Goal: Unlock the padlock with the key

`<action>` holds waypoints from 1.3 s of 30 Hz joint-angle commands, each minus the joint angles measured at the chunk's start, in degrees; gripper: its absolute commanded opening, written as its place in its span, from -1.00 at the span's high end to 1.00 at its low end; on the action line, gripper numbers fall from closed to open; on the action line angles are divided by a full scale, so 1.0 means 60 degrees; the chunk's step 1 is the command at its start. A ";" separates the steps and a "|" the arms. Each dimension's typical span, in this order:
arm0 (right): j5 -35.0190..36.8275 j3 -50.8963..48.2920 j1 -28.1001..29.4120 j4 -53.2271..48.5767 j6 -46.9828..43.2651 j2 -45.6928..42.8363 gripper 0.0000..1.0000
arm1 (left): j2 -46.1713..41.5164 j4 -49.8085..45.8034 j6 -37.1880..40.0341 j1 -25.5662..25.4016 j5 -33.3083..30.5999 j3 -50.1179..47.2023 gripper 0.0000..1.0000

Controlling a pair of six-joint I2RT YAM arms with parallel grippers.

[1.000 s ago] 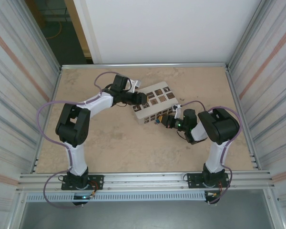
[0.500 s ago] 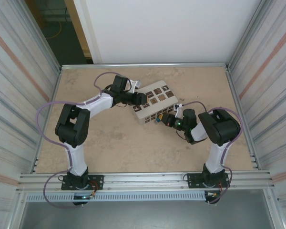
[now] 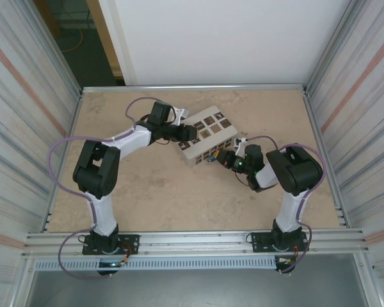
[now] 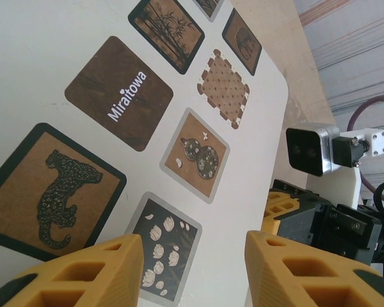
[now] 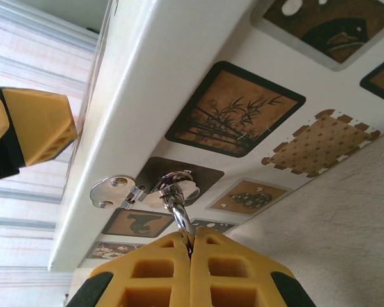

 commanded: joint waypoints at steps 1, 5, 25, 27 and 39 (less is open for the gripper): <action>0.0173 0.0453 -0.0016 0.0578 0.0418 -0.0444 1.00 | 0.0355 -0.1885 -0.0078 -0.0211 -0.0150 -0.0676 0.07; 0.0155 0.0516 -0.0070 0.0595 0.0591 -0.0531 1.00 | 0.0340 -0.1864 -0.0071 -0.0211 -0.0137 -0.0732 0.07; 0.0261 0.0140 -0.0622 0.0209 0.0610 -0.1267 1.00 | 0.0164 -0.1681 -0.0203 -0.0211 -0.0074 -0.0918 0.04; 0.0293 0.0064 -0.0647 -0.0141 0.0395 -0.1529 1.00 | 0.0150 -0.1626 -0.0248 -0.0211 -0.0022 -0.0902 0.03; 0.0582 -0.0138 -0.0874 -0.3510 -0.1175 -0.4075 1.00 | -0.0539 -0.1475 -0.0478 -0.0211 0.0219 -0.0634 -0.06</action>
